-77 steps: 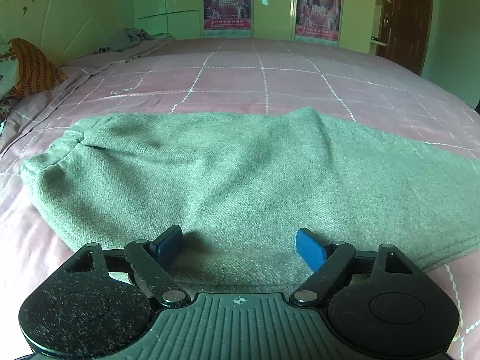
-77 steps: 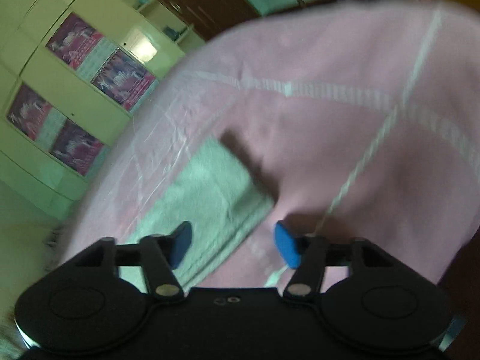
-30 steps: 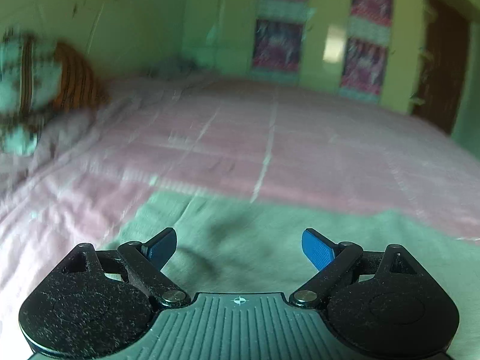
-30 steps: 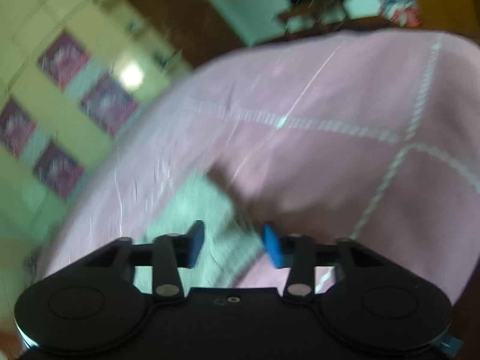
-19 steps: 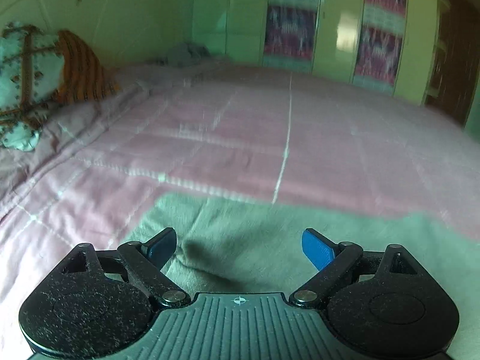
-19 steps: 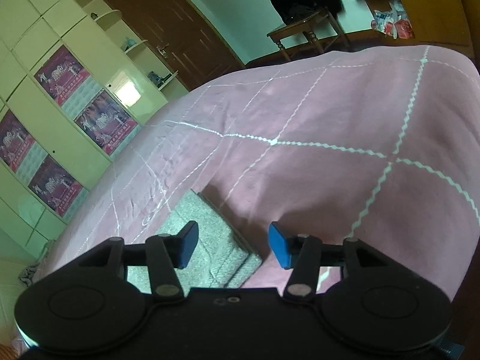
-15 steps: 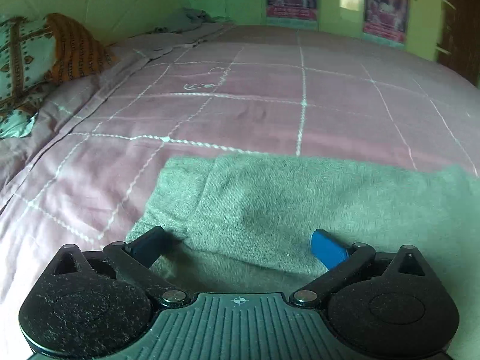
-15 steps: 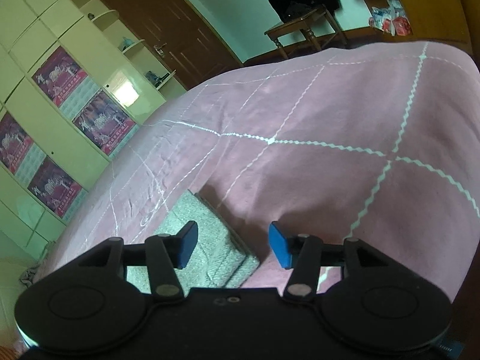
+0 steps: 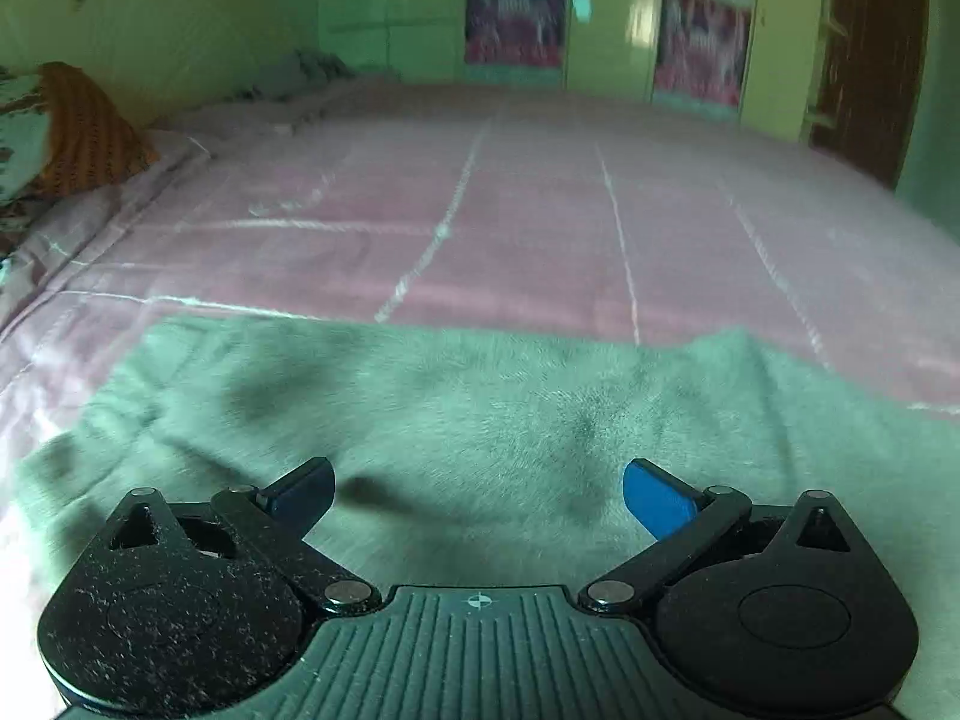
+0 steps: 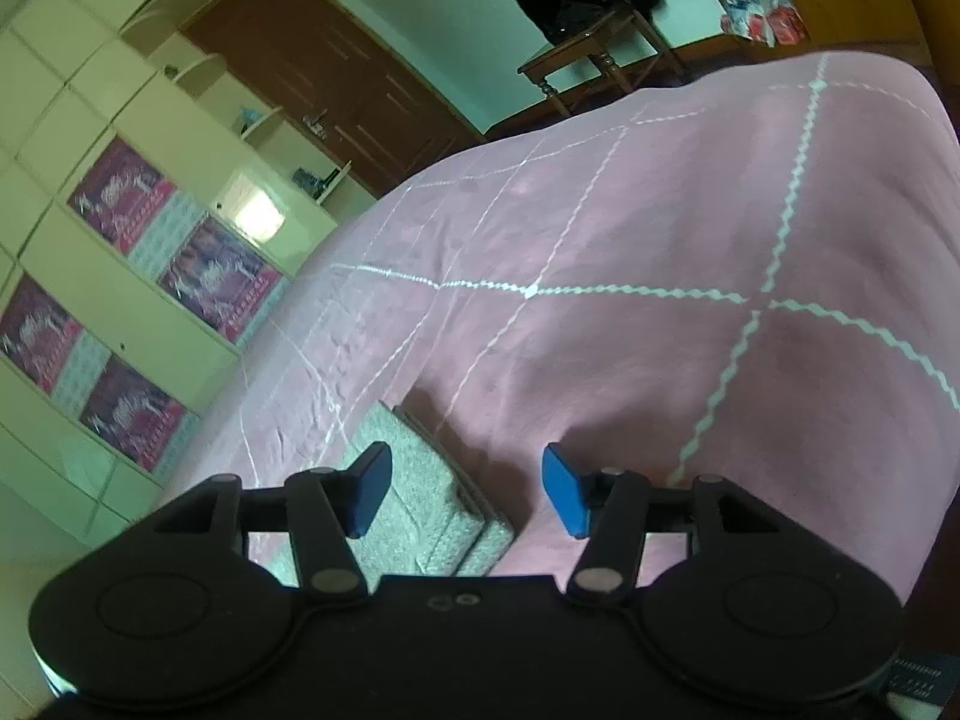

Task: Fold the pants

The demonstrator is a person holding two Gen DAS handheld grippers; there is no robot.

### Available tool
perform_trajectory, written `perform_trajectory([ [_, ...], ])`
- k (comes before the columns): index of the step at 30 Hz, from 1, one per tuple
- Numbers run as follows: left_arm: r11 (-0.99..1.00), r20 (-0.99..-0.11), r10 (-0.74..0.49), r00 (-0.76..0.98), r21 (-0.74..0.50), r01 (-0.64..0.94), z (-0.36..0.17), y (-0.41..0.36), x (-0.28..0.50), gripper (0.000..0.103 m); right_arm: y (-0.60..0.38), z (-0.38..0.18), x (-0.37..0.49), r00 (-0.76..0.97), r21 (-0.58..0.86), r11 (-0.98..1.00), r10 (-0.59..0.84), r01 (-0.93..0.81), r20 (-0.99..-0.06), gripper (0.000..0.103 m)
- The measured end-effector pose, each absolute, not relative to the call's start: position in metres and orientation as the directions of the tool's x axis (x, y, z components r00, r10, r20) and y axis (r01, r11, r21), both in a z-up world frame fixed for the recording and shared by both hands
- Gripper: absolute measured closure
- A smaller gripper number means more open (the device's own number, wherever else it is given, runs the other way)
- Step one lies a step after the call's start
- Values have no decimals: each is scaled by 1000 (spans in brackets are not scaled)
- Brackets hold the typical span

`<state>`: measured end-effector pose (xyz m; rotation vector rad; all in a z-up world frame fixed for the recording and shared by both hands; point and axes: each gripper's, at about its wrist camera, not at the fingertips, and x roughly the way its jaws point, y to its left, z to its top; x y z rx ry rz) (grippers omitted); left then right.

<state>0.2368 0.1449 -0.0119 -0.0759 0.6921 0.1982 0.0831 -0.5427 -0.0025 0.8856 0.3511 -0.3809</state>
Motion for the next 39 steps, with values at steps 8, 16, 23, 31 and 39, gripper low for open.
perform_trajectory([
  [8, 957, -675, 238, 698, 41, -287, -22, 180, 172, 7, -544, -5, 82, 897, 709, 566, -143, 420, -418, 43],
  [16, 804, -539, 300, 787, -301, -513, -10, 269, 110, 44, -545, -6, 79, 904, 730, 549, -126, 406, -409, 40],
  [23, 701, -577, 223, 786, -465, -541, -46, 318, 123, 45, -539, -4, 81, 894, 703, 569, -146, 427, -424, 39],
  [31, 686, -572, 177, 801, -512, -517, -53, 322, 142, 59, -534, -2, 85, 881, 668, 597, -155, 445, -448, 39],
  [39, 741, -580, 247, 776, -404, -537, -52, 302, 137, 69, -531, 0, 91, 872, 641, 620, -158, 453, -464, 39],
])
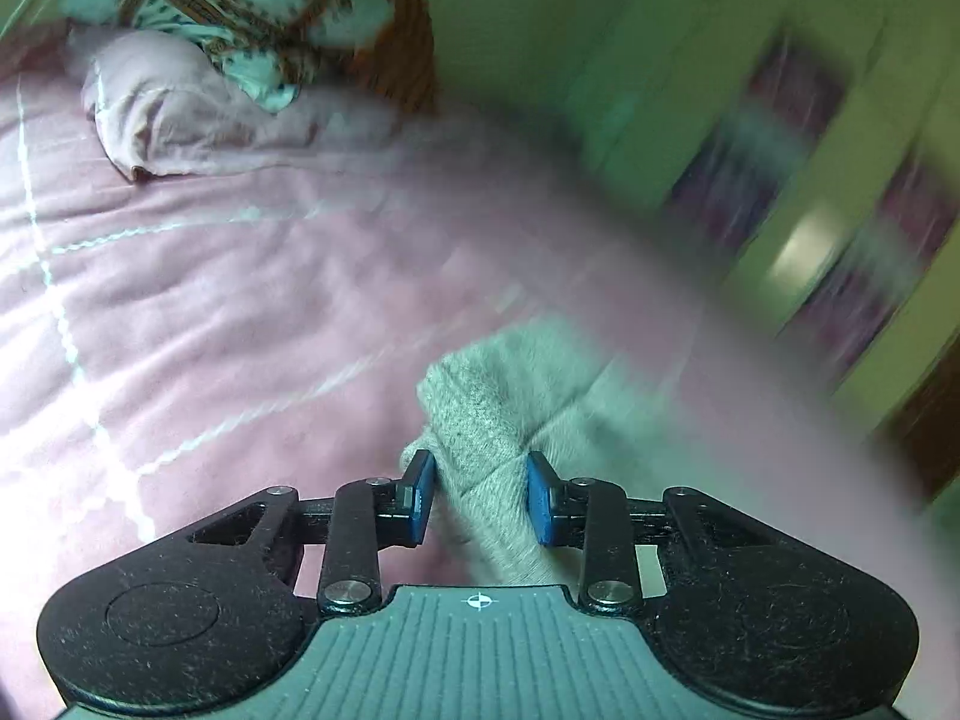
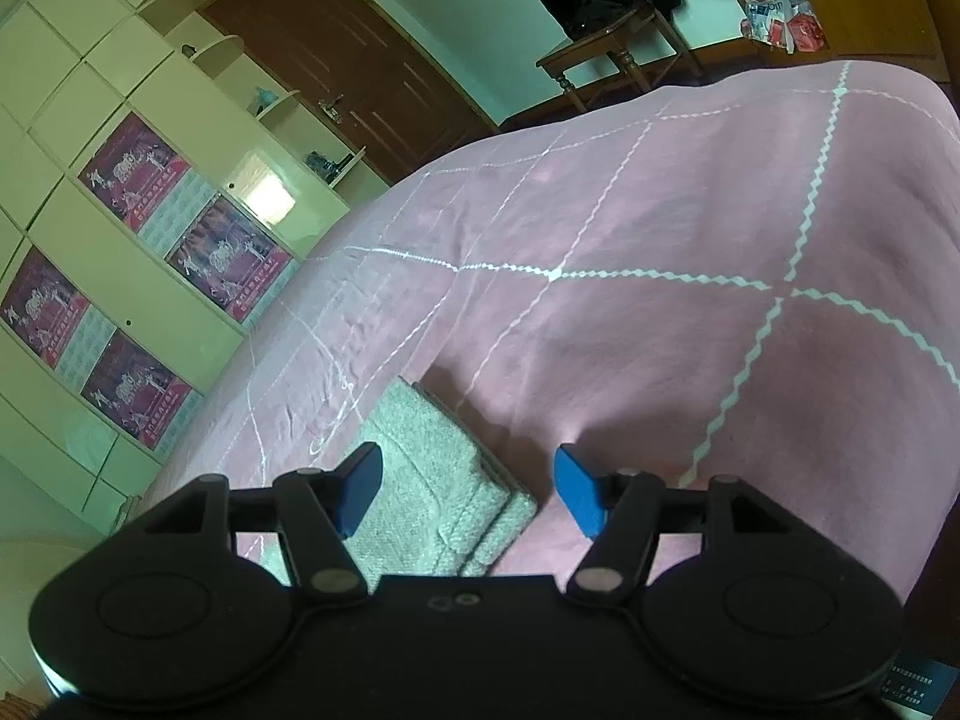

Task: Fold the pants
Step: 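Grasp the grey leg cuffs with the right gripper and lift them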

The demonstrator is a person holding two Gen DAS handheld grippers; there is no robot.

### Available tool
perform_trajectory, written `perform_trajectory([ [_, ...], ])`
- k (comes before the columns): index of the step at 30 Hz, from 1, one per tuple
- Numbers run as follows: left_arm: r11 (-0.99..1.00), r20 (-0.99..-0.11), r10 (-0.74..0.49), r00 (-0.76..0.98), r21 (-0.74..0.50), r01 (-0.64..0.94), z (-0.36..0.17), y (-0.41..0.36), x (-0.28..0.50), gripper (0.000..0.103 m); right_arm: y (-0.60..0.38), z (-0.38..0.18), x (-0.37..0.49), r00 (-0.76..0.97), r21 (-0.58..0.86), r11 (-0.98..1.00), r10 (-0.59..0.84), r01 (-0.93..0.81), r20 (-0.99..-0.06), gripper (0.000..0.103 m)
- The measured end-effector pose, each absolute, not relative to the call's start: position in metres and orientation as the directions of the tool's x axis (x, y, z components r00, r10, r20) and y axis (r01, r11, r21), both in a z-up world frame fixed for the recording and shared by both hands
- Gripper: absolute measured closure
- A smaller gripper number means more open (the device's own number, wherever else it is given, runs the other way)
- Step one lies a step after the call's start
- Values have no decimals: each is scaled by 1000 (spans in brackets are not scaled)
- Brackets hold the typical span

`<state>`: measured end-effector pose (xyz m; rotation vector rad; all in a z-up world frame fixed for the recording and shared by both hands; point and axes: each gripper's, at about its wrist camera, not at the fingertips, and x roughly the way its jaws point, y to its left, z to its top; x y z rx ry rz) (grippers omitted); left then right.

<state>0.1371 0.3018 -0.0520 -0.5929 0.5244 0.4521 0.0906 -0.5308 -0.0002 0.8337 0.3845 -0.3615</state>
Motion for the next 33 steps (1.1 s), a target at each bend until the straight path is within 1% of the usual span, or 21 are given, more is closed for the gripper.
perform_trajectory([
  [3, 710, -566, 248, 786, -446, -545, -44, 309, 135, 66, -531, 0, 92, 870, 639, 622, -155, 454, -468, 39],
  [6, 707, -489, 346, 801, -425, -565, -25, 293, 116, 66, -532, 0, 93, 870, 639, 622, -147, 452, -471, 39],
  [7, 721, -459, 342, 820, -431, -542, -19, 287, 110, 55, -533, -1, 92, 872, 646, 618, -145, 448, -467, 39],
  [8, 739, -444, 319, 837, -437, -513, -16, 281, 107, 34, -533, -1, 92, 874, 653, 611, -142, 447, -465, 39],
  [9, 761, -449, 284, 847, -432, -484, -15, 275, 107, 25, -534, -2, 91, 873, 661, 602, -137, 448, -467, 37],
  [10, 784, -466, 250, 849, -417, -460, -16, 270, 109, 20, -535, -3, 91, 873, 672, 591, -122, 446, -472, 34],
  [12, 820, -501, 209, 840, -378, -429, -21, 259, 115, 20, -535, -6, 89, 883, 707, 575, -59, 412, -466, 32],
  [14, 836, -599, 180, 781, -324, -442, -32, 251, 130, 20, -532, -7, 87, 887, 724, 568, -24, 393, -462, 32],
  [16, 840, -660, 173, 731, -289, -460, -47, 246, 139, 20, -532, -8, 84, 891, 738, 558, -7, 380, -454, 32],
  [18, 874, -651, 206, 731, -214, -437, -53, 235, 141, 16, -534, -10, 84, 889, 752, 534, 1, 386, -457, 32],
  [23, 883, -658, 219, 721, -182, -434, -52, 229, 146, 9, -537, -17, 106, 858, 755, 530, 95, 386, -506, 30],
  [24, 884, -659, 219, 720, -178, -432, -52, 228, 147, 9, -536, -15, 114, 850, 738, 559, 105, 379, -516, 40],
  [25, 885, -660, 217, 719, -178, -430, -52, 228, 147, 9, -533, -12, 122, 845, 715, 602, 121, 355, -521, 96],
  [26, 885, -661, 215, 719, -179, -429, -52, 228, 146, 9, -527, -8, 127, 844, 690, 645, 126, 329, -521, 96],
  [27, 887, -664, 212, 717, -177, -426, -51, 228, 146, 9, -519, 4, 126, 864, 650, 701, 96, 294, -494, 96],
  [28, 889, -667, 209, 715, -176, -423, -51, 228, 146, 9, -511, 15, 121, 896, 627, 742, 81, 238, -437, 96],
  [29, 890, -669, 207, 714, -175, -421, -51, 228, 148, 8, -508, 19, 117, 903, 617, 748, 56, 244, -425, 96],
  [30, 891, -669, 206, 714, -172, -419, -51, 228, 149, 8, -509, 13, 118, 868, 586, 741, 7, 329, -496, 95],
  [31, 892, -671, 206, 713, -170, -418, -52, 228, 149, 7, -516, -3, 124, 808, 581, 697, 4, 420, -589, 95],
  [32, 892, -672, 207, 711, -170, -420, -51, 228, 149, 7, -529, -15, 127, 785, 640, 611, 48, 467, -618, 95],
  [33, 890, -674, 207, 709, -171, -423, -50, 229, 150, 7, -533, -15, 130, 784, 651, 599, 60, 466, -617, 95],
])
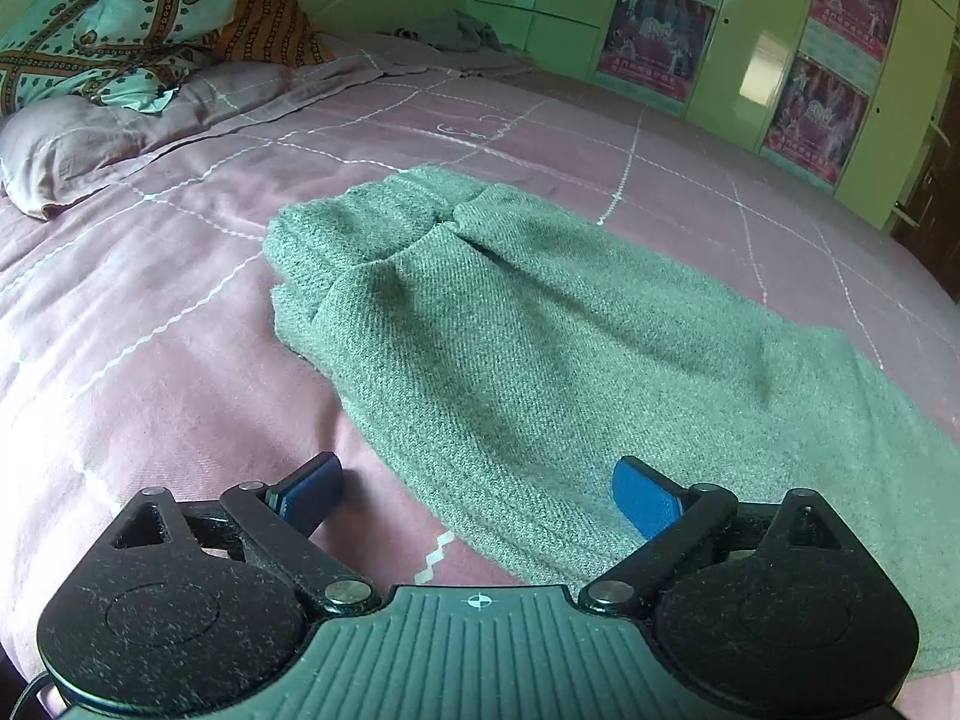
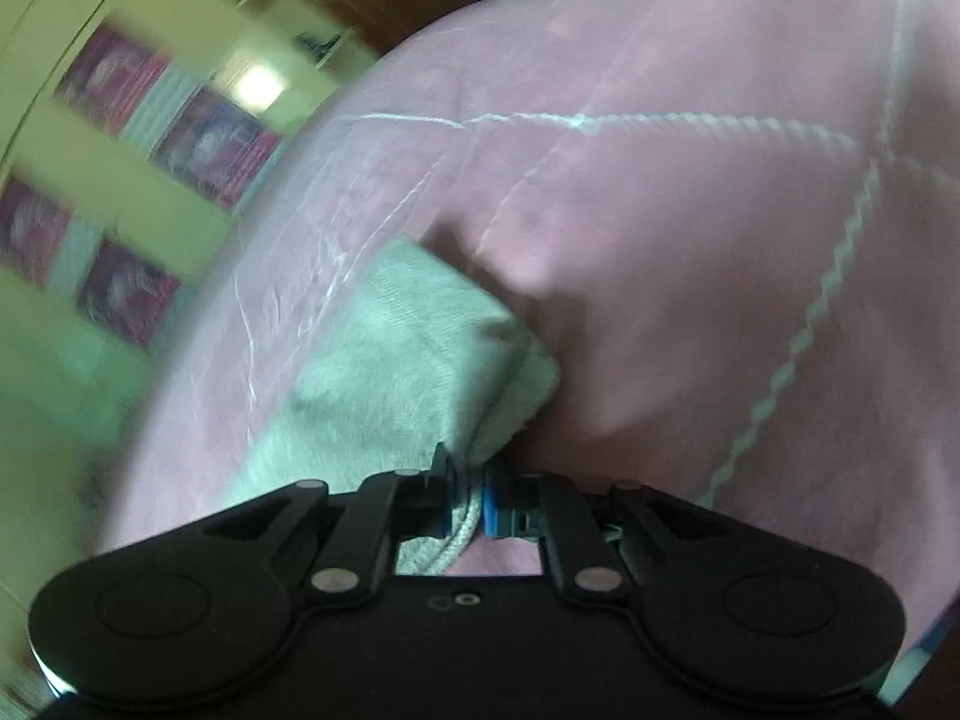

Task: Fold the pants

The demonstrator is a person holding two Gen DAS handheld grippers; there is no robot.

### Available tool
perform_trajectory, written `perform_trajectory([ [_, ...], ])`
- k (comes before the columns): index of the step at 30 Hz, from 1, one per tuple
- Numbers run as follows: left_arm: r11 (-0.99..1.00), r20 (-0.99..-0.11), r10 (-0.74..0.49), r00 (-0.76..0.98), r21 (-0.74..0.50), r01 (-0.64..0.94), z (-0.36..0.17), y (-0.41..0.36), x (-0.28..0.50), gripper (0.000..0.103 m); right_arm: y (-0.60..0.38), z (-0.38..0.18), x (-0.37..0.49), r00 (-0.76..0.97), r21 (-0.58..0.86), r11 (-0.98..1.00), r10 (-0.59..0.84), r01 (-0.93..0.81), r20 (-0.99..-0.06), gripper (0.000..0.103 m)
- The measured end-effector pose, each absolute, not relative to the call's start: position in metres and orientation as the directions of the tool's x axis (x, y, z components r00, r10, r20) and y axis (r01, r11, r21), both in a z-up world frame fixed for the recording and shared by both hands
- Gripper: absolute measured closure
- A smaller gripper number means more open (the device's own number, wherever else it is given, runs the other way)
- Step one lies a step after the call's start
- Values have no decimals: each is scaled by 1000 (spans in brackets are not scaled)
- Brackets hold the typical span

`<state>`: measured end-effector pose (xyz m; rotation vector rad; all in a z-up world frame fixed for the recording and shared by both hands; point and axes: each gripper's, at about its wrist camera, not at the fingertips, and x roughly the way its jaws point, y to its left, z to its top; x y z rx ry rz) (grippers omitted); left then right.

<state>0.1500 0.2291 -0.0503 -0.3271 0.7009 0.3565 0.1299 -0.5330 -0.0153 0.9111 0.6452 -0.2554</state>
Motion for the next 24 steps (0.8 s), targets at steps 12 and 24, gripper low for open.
perform_trajectory([
  [12, 891, -657, 177, 733, -210, -403, -39, 240, 131, 7, -503, 10, 130, 810, 543, 731, -23, 413, -585, 92],
  [24, 893, -633, 146, 760, -247, -377, -38, 250, 96, 7, -305, 54, 199, 834, 377, 924, 156, 66, -529, 92],
])
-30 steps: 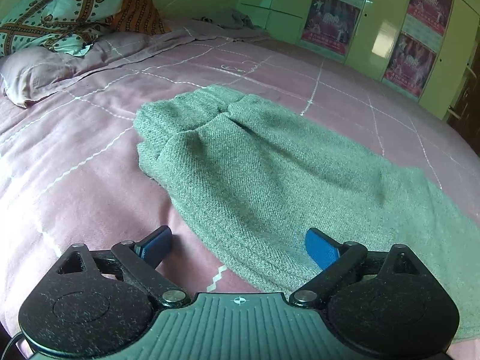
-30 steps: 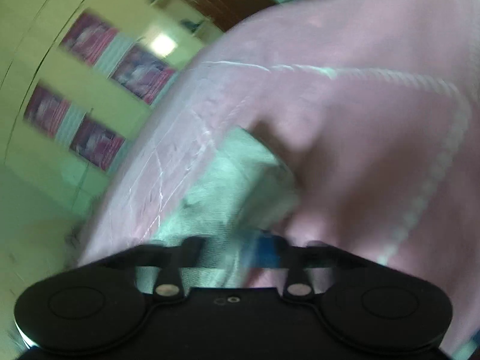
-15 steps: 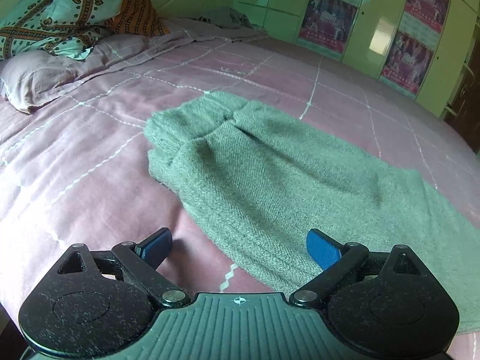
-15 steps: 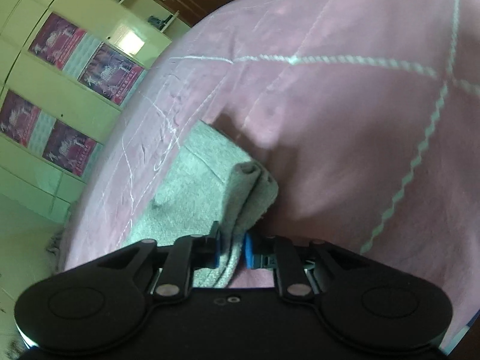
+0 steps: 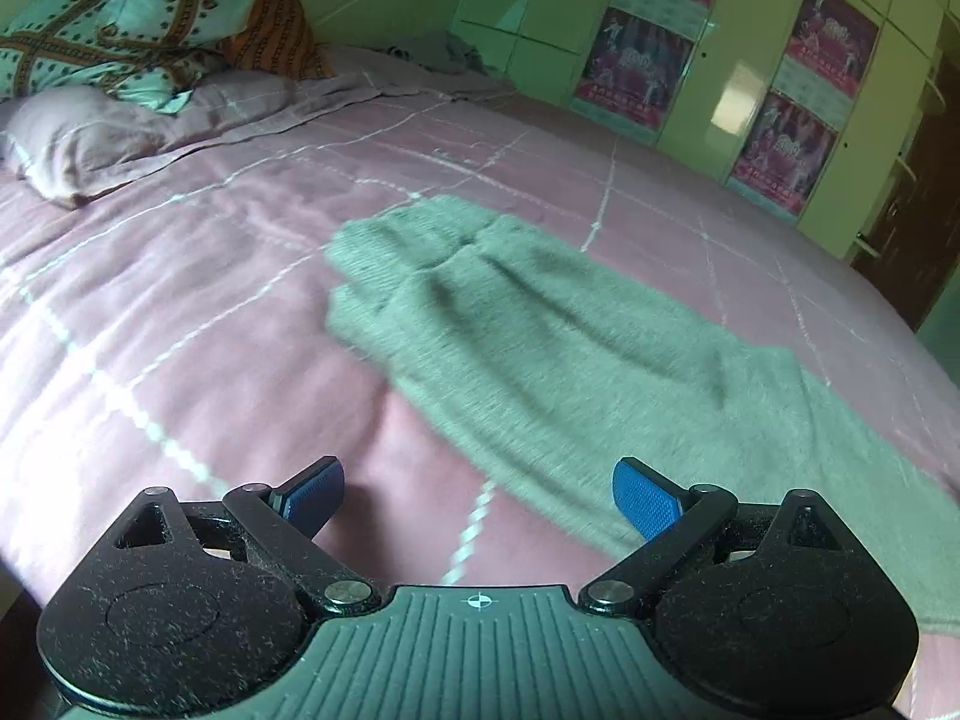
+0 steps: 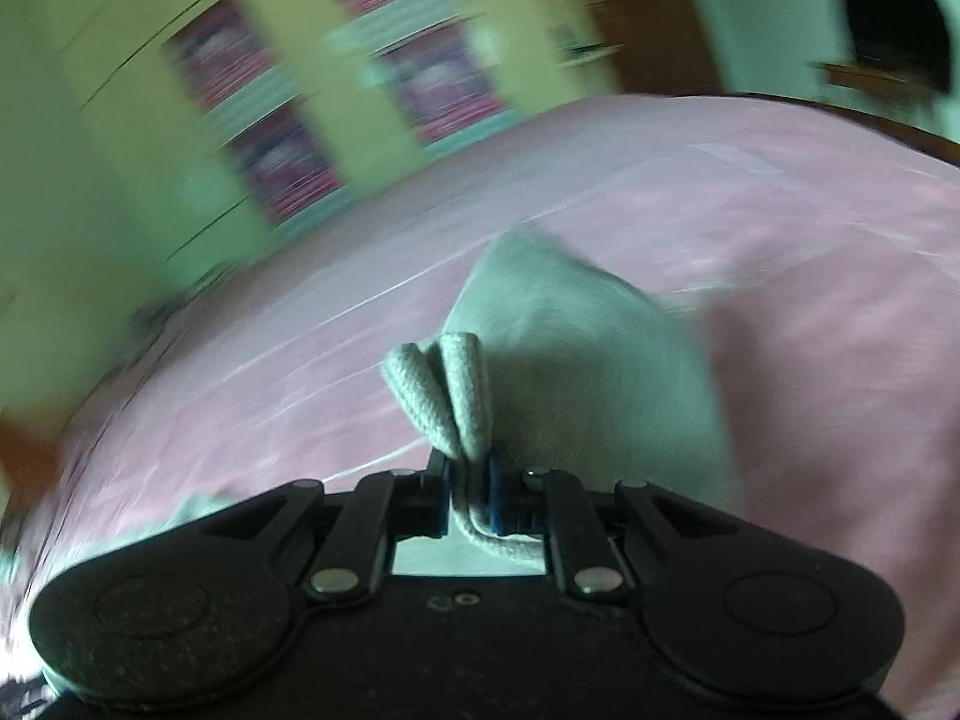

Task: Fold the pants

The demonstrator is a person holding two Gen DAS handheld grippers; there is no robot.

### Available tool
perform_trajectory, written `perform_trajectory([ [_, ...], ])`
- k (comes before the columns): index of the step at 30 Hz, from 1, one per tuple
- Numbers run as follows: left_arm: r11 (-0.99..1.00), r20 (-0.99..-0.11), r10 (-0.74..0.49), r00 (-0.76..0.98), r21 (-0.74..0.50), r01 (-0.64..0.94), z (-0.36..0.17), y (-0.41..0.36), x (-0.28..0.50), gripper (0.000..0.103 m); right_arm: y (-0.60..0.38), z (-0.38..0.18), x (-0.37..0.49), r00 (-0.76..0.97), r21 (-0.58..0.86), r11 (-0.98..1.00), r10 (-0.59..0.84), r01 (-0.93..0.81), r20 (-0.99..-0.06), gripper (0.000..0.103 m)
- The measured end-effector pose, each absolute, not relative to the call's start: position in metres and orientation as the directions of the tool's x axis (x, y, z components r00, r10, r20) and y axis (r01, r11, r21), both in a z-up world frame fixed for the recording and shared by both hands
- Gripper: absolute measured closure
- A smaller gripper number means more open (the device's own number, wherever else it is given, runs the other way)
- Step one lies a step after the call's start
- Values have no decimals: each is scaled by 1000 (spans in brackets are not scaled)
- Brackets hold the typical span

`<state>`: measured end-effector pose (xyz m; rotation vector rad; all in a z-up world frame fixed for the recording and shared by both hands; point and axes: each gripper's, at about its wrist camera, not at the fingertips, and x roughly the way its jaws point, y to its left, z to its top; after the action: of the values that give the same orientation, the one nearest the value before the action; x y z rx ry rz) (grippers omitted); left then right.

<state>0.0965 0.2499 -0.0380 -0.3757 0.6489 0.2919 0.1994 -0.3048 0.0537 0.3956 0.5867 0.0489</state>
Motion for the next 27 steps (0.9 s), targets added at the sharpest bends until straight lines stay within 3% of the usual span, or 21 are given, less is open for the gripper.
perform_trajectory([
  [4, 901, -643, 196, 740, -179, -395, -40, 258, 80, 7, -211, 40, 214, 755, 333, 935, 306, -123, -581, 92],
  [12, 880, -624, 189, 758, -235, -414, -47, 266, 52, 7, -91, 14, 177, 666, 105, 912, 364, -396, -651, 92],
  [16, 878, -620, 189, 762, -241, -413, -50, 265, 51, 7, -76, 7, 166, 676, 1, 898, 332, -440, -658, 92],
  [27, 881, -633, 191, 750, -227, -416, -42, 253, 44, 7, -63, -7, 175, 676, -30, 896, 312, -443, -668, 86],
])
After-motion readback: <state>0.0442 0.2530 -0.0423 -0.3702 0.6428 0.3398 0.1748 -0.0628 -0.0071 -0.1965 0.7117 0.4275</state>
